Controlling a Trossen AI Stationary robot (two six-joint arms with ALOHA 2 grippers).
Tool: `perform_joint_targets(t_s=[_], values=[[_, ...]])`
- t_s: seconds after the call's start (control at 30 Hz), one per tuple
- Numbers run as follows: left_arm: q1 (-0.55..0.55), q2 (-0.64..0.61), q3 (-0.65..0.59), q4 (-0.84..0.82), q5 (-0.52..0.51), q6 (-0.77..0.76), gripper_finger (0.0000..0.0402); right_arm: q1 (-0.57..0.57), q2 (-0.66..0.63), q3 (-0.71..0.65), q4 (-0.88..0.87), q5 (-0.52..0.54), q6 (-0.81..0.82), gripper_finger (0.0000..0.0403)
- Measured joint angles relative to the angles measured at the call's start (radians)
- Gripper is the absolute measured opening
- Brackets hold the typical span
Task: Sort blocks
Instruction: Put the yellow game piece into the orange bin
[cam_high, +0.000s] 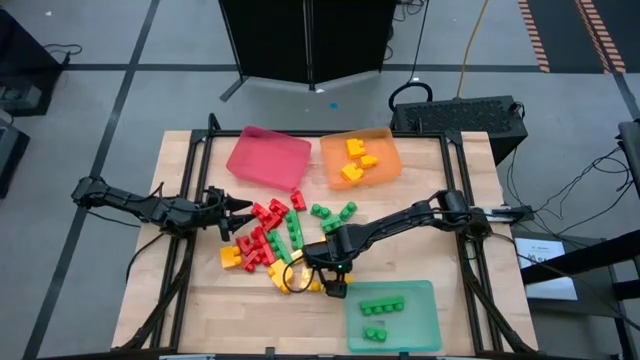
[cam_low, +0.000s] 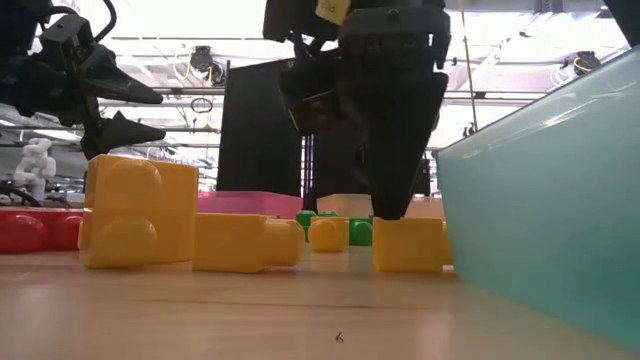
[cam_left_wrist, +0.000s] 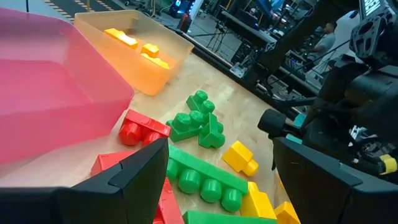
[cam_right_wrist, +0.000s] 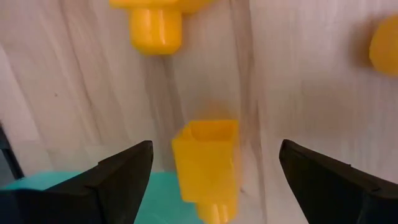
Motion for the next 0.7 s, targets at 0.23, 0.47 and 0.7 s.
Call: perform_joint_targets(t_s=[0.23,0.47,0.7], values=[[0.000,0.002,0.001,-0.008,0.000,0.002,0.0292,-0.001,0.019,0.000,-0.017,-0.020,-0.015,0.0338],[0.000,0.002,0.001,-0.013,0.000,0.005,0.0292,-0.012,0.018,0.000,-0.033,0.011,-0.025,0.0274],[0.000,0.002,0.001,-0.014,0.000,0.025,0.0292,-0.045,0.018,0.000,-0.036,0.008,-0.029,0.0108]])
